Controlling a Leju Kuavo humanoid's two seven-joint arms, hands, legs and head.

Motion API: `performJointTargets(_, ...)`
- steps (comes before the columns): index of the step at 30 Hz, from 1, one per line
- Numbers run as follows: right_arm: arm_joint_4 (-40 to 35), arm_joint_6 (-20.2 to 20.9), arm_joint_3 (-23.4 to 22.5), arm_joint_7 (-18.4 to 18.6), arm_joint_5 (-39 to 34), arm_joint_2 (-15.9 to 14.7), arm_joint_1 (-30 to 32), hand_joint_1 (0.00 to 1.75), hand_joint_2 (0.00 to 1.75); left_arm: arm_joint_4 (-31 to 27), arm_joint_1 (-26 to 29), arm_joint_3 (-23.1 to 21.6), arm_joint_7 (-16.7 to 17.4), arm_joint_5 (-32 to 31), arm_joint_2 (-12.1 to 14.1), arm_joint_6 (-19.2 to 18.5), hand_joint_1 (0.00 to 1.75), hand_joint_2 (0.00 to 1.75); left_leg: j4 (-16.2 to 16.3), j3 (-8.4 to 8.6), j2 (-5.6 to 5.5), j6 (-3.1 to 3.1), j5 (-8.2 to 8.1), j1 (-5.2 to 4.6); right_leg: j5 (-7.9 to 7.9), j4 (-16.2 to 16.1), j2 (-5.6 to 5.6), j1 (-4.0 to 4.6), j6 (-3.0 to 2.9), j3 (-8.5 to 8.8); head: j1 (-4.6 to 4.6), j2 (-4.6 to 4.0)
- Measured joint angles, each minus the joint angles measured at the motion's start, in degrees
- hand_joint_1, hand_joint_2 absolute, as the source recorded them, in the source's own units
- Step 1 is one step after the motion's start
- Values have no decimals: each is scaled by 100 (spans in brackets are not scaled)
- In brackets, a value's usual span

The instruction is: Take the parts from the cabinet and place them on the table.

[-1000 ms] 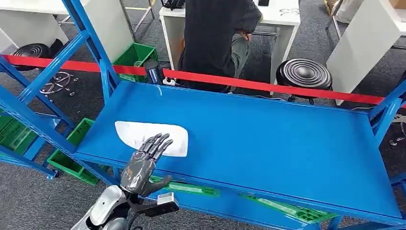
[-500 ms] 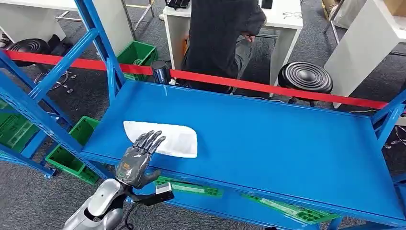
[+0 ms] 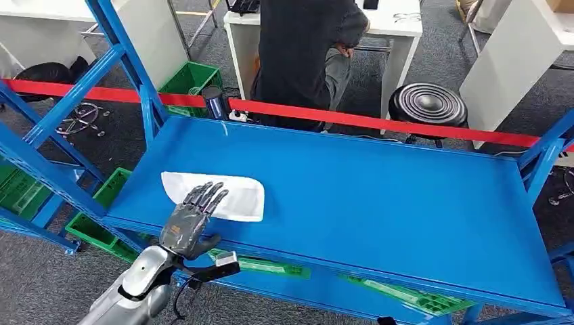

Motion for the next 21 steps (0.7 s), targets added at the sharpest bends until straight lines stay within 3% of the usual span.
performJointTargets(2,0,-4,20,0,-11,0,-21,0,0,170,-141,-2,-44,24,-9,57,0,175,-1056,524,-6,106,532,-18,-1,-5,14,27,1,25,0,0)
performJointTargets(3,0,-4,35,0,-11,8,-35,0,0,245,-207,-2,-70,26,-9,90,0,175,-1529,761,-14,197,688,-46,0,-11,19,9,2,26,2,0)
performJointTargets(4,-2,-4,52,0,-11,51,-53,0,0,330,-268,-2,-103,44,-15,120,0,175,-1621,806,14,225,604,-69,5,-6,19,61,17,9,20,0)
performJointTargets(7,0,-9,98,17,-13,31,-70,0,0,636,-445,-15,-267,133,-41,302,0,175,-1648,780,22,281,639,-134,37,-55,6,15,103,3,7,0)
performJointTargets(8,0,-11,111,31,-13,20,-89,0,0,734,-535,-20,-326,164,-61,356,0,175,-1767,822,23,321,696,-131,53,-102,3,54,144,31,13,0)
performJointTargets(9,0,-13,125,46,-13,20,-101,0,0,861,-601,-26,-380,203,-99,415,0,175,-1870,888,43,313,770,-64,-6,16,-8,38,128,-48,13,0)
performJointTargets(10,0,-15,142,48,-13,7,-120,0,0,1028,-707,-33,-450,264,-146,504,0,175,-1908,889,36,356,795,-67,-174,314,-11,57,83,-196,19,0)
performJointTargets(12,0,-17,164,52,-13,-13,-141,0,0,1356,-850,-46,-524,321,-214,611,0,175,-1906,870,40,354,801,-87,-544,1256,-9,46,32,-659,31,0)
performJointTargets(13,0,-20,186,52,-11,-22,-138,0,0,1494,-895,-55,-557,326,-232,677,0,175,-1901,865,37,354,801,-97,-657,1637,-10,46,41,-845,31,0)
performJointTargets(14,0,-24,203,55,-9,-28,-133,0,0,1609,-942,-61,-579,334,-262,748,0,175,-1895,863,31,352,799,-102,-661,1779,-11,45,79,-922,31,0)
performJointTargets(15,0,-26,216,55,-7,-37,-133,0,0,1709,-995,-66,-605,334,-278,798,0,175,-1890,869,25,349,797,-102,-566,1617,-12,42,136,-846,33,0)
performJointTargets(16,0,-28,230,55,4,-44,-141,0,0,1810,-1052,-72,-623,337,-303,833,0,175,-1881,875,17,339,790,-100,-372,1186,-15,30,209,-635,33,0)
performJointTargets(17,0,-31,238,55,20,-57,-156,0,0,1919,-1112,-79,-640,341,-324,863,0,175,-1849,874,8,315,774,-97,-131,557,-26,13,278,-323,35,0)
performJointTargets(18,0,-31,245,55,22,-61,-170,0,0,2013,-1173,-81,-660,341,-339,887,0,175,-1788,859,1,276,744,-105,29,38,-55,-4,310,-54,35,0)
performJointTargets(20,0,-31,275,66,33,-59,-200,0,0,2194,-1289,-83,-723,387,-345,894,0,175,-1698,804,-1,218,691,-152,29,-18,-42,16,158,-24,20,0)
performJointTargets(21,0,-31,286,72,35,-66,-200,0,0,2249,-1324,-83,-734,387,-350,905,0,175,-1702,805,-1,212,696,-149,32,-16,-39,29,133,-26,24,0)
